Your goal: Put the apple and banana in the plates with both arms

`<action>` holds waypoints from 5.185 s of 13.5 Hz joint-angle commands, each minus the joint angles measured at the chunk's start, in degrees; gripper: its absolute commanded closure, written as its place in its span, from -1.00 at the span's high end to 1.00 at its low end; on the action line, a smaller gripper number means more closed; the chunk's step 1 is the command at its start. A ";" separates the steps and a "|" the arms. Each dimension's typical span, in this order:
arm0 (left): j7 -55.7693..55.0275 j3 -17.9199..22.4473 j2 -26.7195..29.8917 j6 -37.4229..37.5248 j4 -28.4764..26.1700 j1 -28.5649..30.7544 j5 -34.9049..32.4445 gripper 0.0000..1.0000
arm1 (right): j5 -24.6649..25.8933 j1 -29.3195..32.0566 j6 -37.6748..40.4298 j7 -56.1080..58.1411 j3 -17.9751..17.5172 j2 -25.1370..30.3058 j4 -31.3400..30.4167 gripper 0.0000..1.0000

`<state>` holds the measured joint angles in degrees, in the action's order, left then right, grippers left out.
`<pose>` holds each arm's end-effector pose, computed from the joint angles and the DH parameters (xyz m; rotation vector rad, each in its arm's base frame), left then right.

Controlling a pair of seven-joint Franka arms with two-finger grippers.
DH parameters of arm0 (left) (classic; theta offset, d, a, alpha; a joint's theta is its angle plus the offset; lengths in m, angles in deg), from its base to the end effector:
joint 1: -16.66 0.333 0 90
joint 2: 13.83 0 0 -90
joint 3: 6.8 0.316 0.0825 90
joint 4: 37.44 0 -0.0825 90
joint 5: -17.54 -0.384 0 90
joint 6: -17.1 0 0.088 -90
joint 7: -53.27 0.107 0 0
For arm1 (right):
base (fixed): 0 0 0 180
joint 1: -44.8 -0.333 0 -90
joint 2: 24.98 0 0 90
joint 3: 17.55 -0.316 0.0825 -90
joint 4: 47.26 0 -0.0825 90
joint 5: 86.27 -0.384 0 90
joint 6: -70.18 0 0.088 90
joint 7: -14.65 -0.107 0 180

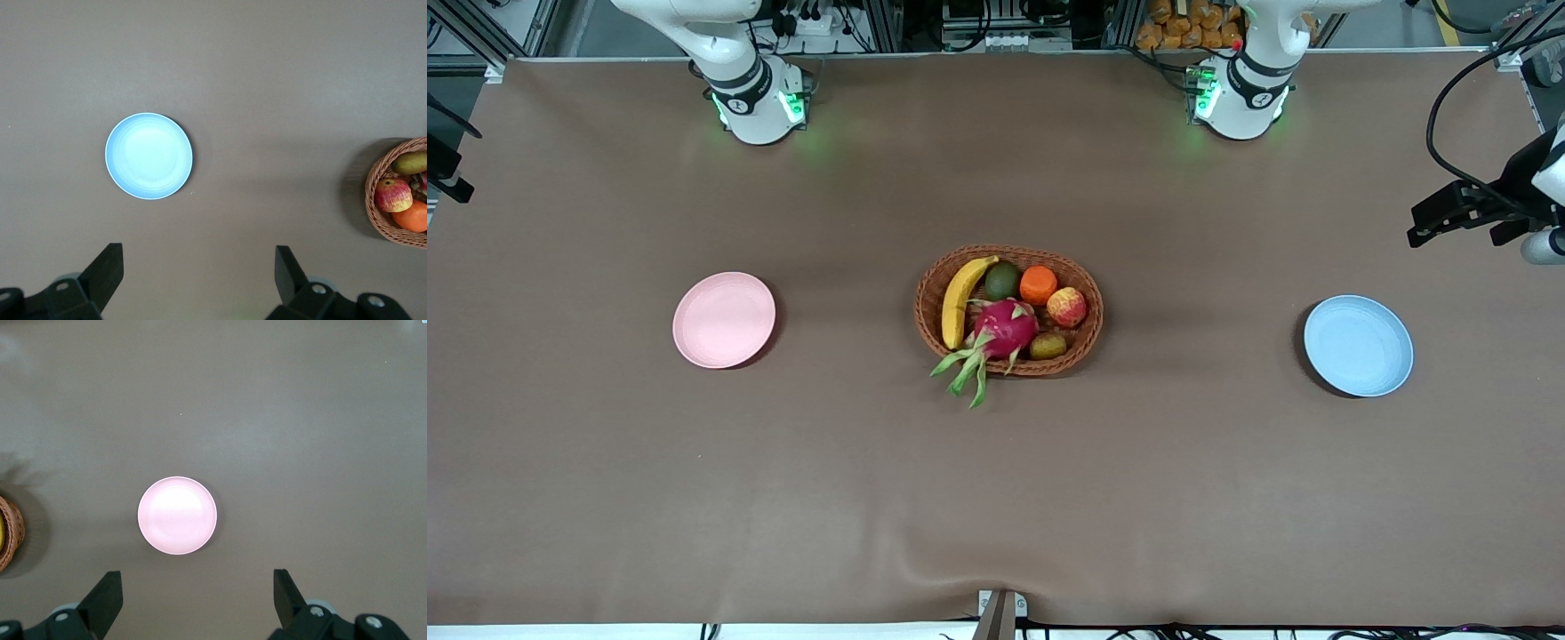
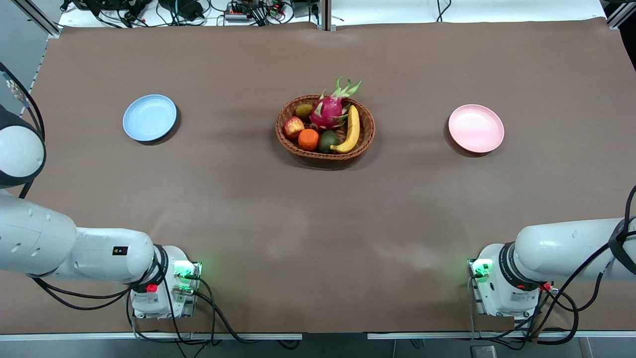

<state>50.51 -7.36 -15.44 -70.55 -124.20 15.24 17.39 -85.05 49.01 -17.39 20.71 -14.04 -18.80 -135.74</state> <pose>0.5592 -0.0190 0.6319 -3.1386 -0.0215 0.0196 0.5097 -0.0737 0.6907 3.1126 -0.0479 0.1392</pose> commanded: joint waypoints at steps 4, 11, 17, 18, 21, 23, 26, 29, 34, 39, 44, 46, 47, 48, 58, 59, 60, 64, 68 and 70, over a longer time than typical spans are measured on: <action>0.39 -0.41 0.02 0.02 0.72 0.19 0.76 1.00 | -0.78 1.24 1.35 0.79 -0.79 -0.56 1.46 1.00; 0.56 -0.67 -2.52 0.11 0.54 -1.65 1.03 1.00 | -0.78 1.41 1.35 0.71 -0.61 -0.65 1.46 1.00; -0.32 -0.58 -8.93 -2.17 0.45 -7.45 1.55 1.00 | -0.69 1.50 1.35 0.88 -0.61 -0.65 1.47 1.00; -1.71 -0.58 -10.07 -2.96 0.45 -8.33 2.25 1.00 | -0.69 1.50 1.35 0.88 -0.61 -0.56 1.46 1.00; -10.05 -0.58 -12.89 -4.28 0.54 -10.00 4.36 1.00 | -0.69 1.50 1.35 0.88 -0.35 -0.56 1.46 1.00; -13.92 -0.58 -14.12 -5.07 0.54 -12.73 5.59 1.00 | -0.69 1.50 1.35 0.88 -0.26 -0.65 1.47 1.00; -20.08 -0.58 -17.54 -8.76 0.28 -14.83 11.30 1.00 | -0.78 1.50 1.35 0.79 -0.17 -0.65 1.73 1.00; -26.75 -0.49 -20.27 -12.89 -0.43 -18.70 11.31 1.00 | -0.78 1.59 1.18 0.71 -0.17 -0.73 1.73 1.00; -34.49 -0.49 -24.66 -18.42 -0.34 -23.62 11.22 1.00 | -0.78 1.41 1.35 0.79 -0.26 -1.00 1.55 1.00; -44.51 -0.41 -29.85 -23.53 -0.51 -29.07 10.61 1.00 | -0.78 1.32 1.35 0.79 -0.26 -1.09 1.55 1.00; -49.87 -0.41 -32.40 -28.80 -3.15 -32.50 10.52 1.00 | -0.69 1.50 1.35 0.79 -0.26 -1.09 1.64 1.00; -50.85 -0.23 -33.98 -29.59 -3.15 -33.74 10.26 1.00 | -0.69 1.41 1.35 0.79 -0.26 -1.09 1.64 1.00; -51.03 -0.32 -34.77 -30.38 -3.15 -33.83 10.17 1.00 | -0.69 1.41 1.35 0.88 -0.26 -1.09 1.64 1.00; -51.12 -0.32 -35.13 -30.74 -3.15 -34.18 10.17 1.00 | -0.69 1.32 1.35 0.88 -0.26 -1.09 1.64 1.00; -51.21 -0.41 -35.40 -30.65 -5.35 -34.53 10.25 1.00 | -0.69 1.15 1.35 0.97 -0.35 -2.40 1.47 1.00; -51.21 -0.41 -35.40 -30.65 -5.43 -34.62 10.25 1.00 | -0.69 1.15 1.35 0.97 -0.35 -2.40 1.55 1.00; -51.12 -0.41 -35.48 -30.65 -5.44 -34.62 10.17 1.00 | -0.69 1.15 1.35 0.97 -0.35 -2.40 1.55 1.00; -51.12 -0.41 -36.18 -30.74 -5.35 -34.62 10.25 1.00 | -0.69 0.97 1.44 0.88 -0.35 -2.49 1.38 1.00; -51.03 -0.49 -36.71 -30.74 -5.00 -34.88 10.34 1.00 | -0.69 -0.52 1.44 0.71 -0.52 -3.28 1.11 1.00; -51.12 -0.49 -36.71 -30.74 -5.08 -34.88 10.60 0.89 | -0.69 -0.70 1.35 0.71 -0.52 -4.07 1.11 1.00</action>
<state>0.43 -8.15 -51.99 -100.64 -129.41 -19.17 27.93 -85.08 48.57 -16.55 20.79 -14.62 -21.79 -135.45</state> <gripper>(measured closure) 0.004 0.000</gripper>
